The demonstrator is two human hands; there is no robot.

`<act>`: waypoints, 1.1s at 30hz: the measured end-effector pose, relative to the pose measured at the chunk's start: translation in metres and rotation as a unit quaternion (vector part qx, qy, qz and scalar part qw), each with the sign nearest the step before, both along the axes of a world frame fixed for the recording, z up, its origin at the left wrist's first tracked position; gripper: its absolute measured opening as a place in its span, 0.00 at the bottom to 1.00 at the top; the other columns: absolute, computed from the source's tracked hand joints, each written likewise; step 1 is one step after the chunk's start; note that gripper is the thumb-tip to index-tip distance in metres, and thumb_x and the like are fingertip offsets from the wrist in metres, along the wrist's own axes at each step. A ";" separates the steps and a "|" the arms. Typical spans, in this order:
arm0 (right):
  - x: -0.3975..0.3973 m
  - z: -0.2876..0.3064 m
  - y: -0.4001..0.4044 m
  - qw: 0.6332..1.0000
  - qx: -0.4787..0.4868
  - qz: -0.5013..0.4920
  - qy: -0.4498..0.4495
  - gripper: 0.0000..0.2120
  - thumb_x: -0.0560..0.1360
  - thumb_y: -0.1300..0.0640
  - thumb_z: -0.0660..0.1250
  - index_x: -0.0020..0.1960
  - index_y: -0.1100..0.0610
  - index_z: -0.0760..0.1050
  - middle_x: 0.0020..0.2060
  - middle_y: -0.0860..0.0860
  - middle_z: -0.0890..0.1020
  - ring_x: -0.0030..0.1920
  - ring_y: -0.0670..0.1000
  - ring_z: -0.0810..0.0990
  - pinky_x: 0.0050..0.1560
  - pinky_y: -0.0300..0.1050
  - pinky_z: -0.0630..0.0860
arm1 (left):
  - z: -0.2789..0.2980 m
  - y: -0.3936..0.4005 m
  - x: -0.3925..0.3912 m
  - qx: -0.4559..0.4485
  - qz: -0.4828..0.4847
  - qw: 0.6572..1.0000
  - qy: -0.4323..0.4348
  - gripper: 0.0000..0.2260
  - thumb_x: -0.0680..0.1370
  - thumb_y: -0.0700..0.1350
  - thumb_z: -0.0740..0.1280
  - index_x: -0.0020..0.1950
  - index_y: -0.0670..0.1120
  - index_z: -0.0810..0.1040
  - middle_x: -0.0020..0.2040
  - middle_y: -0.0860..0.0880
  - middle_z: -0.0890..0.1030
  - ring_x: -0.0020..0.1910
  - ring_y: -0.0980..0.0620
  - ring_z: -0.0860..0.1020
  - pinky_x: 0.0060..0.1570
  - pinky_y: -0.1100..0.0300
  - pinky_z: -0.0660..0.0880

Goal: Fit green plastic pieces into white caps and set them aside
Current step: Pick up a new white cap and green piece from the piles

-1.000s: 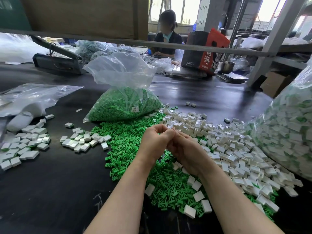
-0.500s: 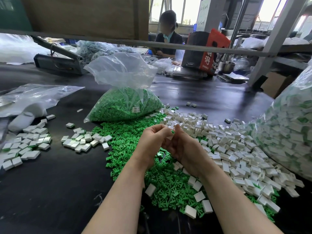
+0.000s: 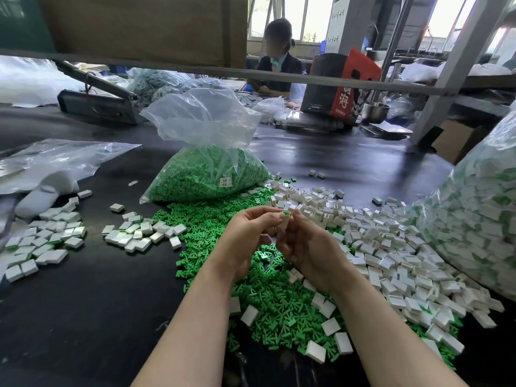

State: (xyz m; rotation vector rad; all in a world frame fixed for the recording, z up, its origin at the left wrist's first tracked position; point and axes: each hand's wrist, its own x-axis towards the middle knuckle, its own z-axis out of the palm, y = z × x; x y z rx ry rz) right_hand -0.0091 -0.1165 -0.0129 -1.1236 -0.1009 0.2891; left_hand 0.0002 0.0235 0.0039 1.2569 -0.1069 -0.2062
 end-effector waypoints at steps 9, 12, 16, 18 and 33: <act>0.000 0.003 -0.003 0.995 -0.065 -0.046 -0.060 0.15 0.74 0.45 0.62 0.39 0.57 0.73 0.31 0.50 0.77 0.31 0.48 0.71 0.32 0.40 0.65 | -0.003 0.035 0.011 0.196 0.245 0.947 -0.069 0.01 0.76 0.43 0.72 0.45 0.46 0.82 0.40 0.48 0.85 0.41 0.51 0.82 0.39 0.63 0.77; 0.002 0.004 -0.003 0.973 -0.154 -0.124 -0.119 0.14 0.77 0.50 0.64 0.39 0.59 0.74 0.30 0.52 0.76 0.29 0.46 0.71 0.30 0.38 0.66 | -0.008 0.059 0.010 0.377 0.355 0.853 -0.059 0.04 0.75 0.48 0.73 0.45 0.49 0.81 0.40 0.52 0.82 0.41 0.50 0.80 0.39 0.59 0.73; 0.008 -0.002 -0.006 0.877 -0.373 -0.234 -0.194 0.11 0.80 0.56 0.66 0.41 0.60 0.77 0.31 0.49 0.77 0.28 0.41 0.73 0.32 0.36 0.70 | -0.012 0.078 0.008 0.520 0.413 0.748 0.002 0.04 0.76 0.48 0.69 0.49 0.50 0.79 0.46 0.46 0.83 0.50 0.40 0.78 0.54 0.49 0.73; 0.009 -0.005 -0.008 0.817 -0.463 -0.264 -0.221 0.09 0.79 0.56 0.67 0.41 0.57 0.76 0.30 0.46 0.77 0.28 0.40 0.75 0.30 0.32 0.69 | -0.014 0.081 0.008 0.553 0.419 0.720 0.023 0.05 0.76 0.46 0.68 0.51 0.50 0.79 0.49 0.45 0.83 0.56 0.39 0.76 0.59 0.48 0.68; 0.006 -0.009 -0.016 0.576 -0.780 -0.200 -0.139 0.17 0.80 0.55 0.59 0.68 0.50 0.72 0.64 0.51 0.74 0.65 0.55 0.64 0.64 0.52 0.65 | -0.007 0.059 0.006 0.590 0.389 0.705 -0.067 0.07 0.76 0.43 0.68 0.54 0.49 0.80 0.55 0.43 0.80 0.56 0.40 0.72 0.54 0.49 0.67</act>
